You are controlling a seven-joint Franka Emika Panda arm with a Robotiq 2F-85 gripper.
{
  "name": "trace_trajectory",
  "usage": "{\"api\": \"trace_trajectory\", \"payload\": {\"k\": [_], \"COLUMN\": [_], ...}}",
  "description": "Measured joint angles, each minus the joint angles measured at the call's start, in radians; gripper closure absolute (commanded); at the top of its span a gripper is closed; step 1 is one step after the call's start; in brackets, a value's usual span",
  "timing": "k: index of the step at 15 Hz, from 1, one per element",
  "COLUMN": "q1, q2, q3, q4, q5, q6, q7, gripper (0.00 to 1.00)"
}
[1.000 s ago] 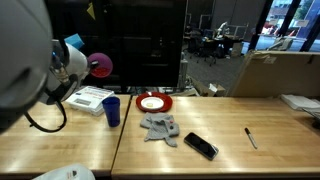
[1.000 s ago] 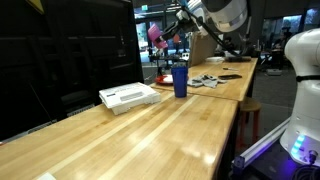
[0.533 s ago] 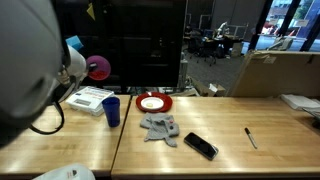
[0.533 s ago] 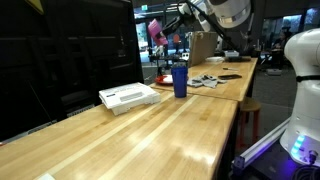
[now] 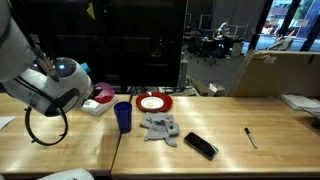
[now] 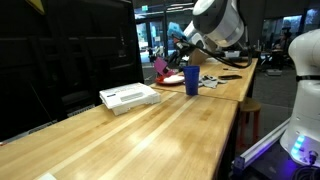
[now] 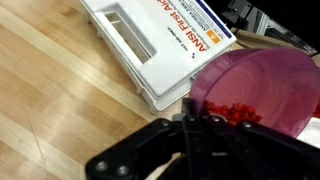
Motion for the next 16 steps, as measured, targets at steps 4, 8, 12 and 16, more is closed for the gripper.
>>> {"api": "trace_trajectory", "payload": {"k": [4,8,12,16], "q1": [-0.002,-0.003,-0.033,-0.094], "q2": [0.006,0.006,0.031,0.075], "q3": [0.001,0.001,0.019,0.055], "q4": [0.002,0.002,0.002,0.002], "q5": [0.000,0.000,0.000,-0.001], "q6": [0.000,0.000,0.000,0.000], "q7": [0.000,0.000,0.000,0.000], "gripper": [0.96,0.99,0.99,0.99]}}
